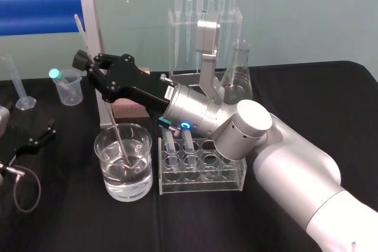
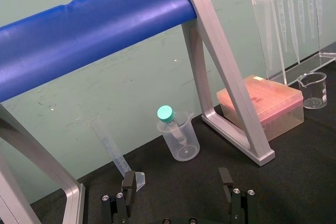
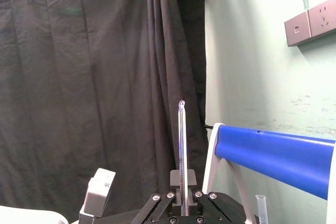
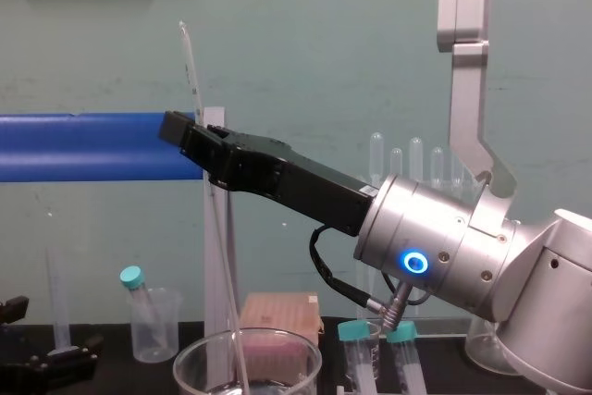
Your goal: Hold the thermometer with one hand and immerse one end into the beaker, then reinsert it into the test tube rack.
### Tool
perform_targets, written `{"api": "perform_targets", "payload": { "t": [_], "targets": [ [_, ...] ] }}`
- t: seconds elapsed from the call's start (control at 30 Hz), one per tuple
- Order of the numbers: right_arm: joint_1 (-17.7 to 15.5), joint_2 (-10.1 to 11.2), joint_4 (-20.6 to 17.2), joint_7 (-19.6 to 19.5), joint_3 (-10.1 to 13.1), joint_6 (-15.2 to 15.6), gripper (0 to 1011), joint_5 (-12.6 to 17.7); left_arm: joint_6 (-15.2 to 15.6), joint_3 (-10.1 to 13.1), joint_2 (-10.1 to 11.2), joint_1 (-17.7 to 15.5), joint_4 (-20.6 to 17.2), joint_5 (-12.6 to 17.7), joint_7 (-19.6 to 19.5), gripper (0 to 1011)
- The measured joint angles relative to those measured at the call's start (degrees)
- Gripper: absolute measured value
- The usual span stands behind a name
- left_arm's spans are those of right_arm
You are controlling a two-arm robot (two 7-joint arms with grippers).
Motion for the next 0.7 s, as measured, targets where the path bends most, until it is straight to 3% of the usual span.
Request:
{"api": "perform_targets", "payload": {
  "t": [0.53,0.7],
  "targets": [
    [0.0,0.0,0.0,0.0,0.0,0.0,55,0.0,0.0,0.0,0.0,0.0,0.0,0.0,0.0,1008],
    [0.0,-0.5,0.6,2.2,0.6,-0.5,55,1.7,0.0,0.0,0.0,0.0,0.0,0.0,0.0,1008]
  ]
}}
